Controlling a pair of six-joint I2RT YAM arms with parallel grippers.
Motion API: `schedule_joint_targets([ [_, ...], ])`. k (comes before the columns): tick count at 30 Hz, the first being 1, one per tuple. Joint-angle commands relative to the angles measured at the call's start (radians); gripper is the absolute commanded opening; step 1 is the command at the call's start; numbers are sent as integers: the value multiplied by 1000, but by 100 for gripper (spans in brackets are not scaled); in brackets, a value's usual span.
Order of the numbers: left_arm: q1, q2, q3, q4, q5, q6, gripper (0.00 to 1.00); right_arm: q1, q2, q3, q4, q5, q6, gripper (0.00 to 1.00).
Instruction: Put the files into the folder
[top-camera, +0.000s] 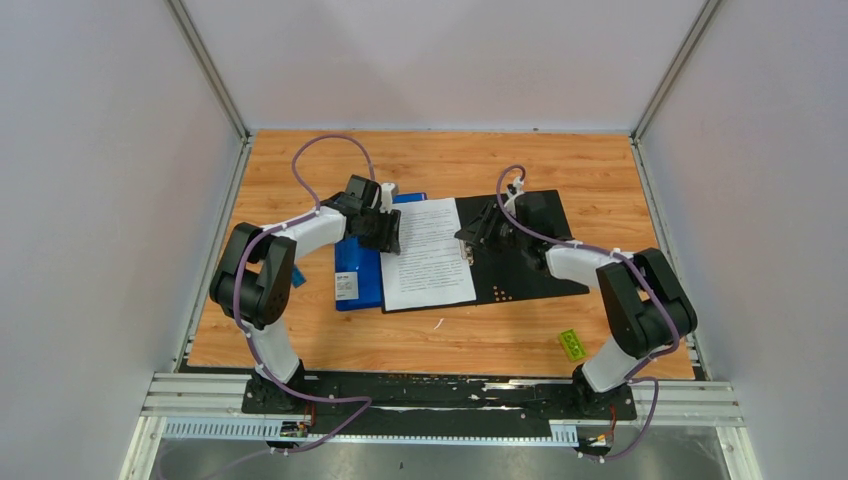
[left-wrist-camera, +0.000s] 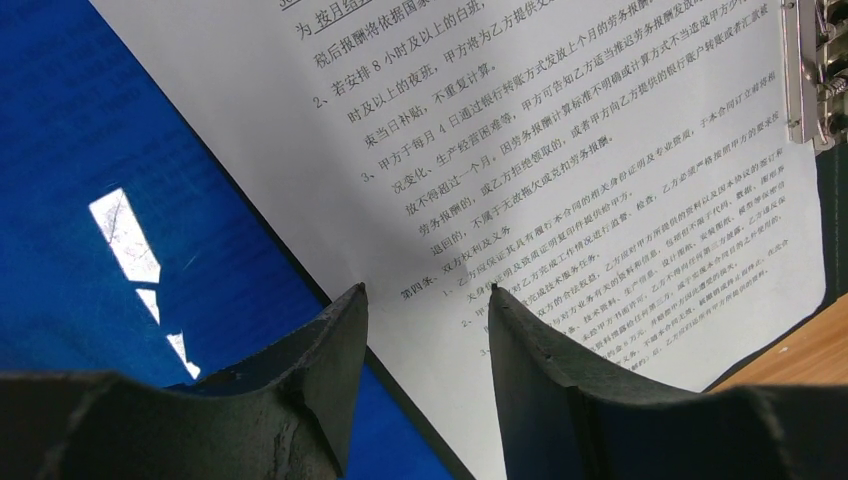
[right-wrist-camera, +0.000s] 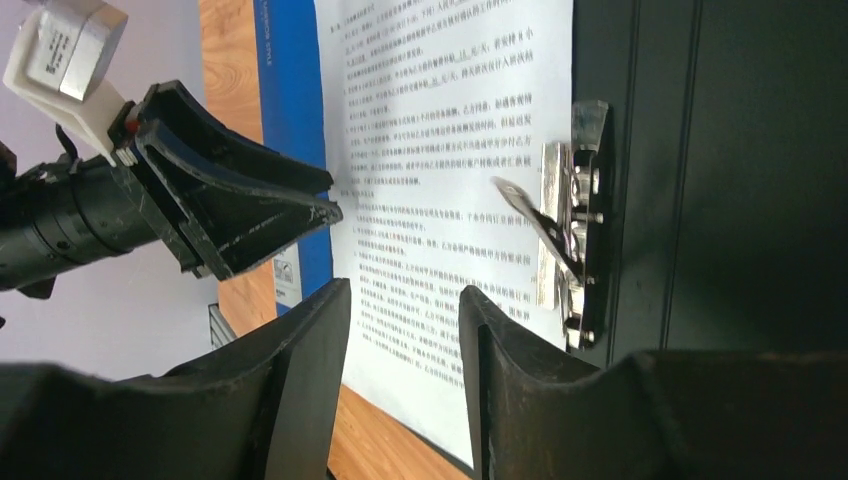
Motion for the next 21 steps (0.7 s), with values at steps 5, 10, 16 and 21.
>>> schedule_joint_targets([
  [5,-8,-28,35,5,11,33,59,-6,50,133,-112,0,-156,43],
  [10,-8,-51,60,6,34,24,63,-7,-9,219,-311,34,-349,43],
  [16,-8,-40,125,-22,32,3,63,-17,-37,268,-447,125,-511,43],
  [21,-8,-33,143,-43,27,-10,63,-41,-19,311,-491,128,-571,33],
])
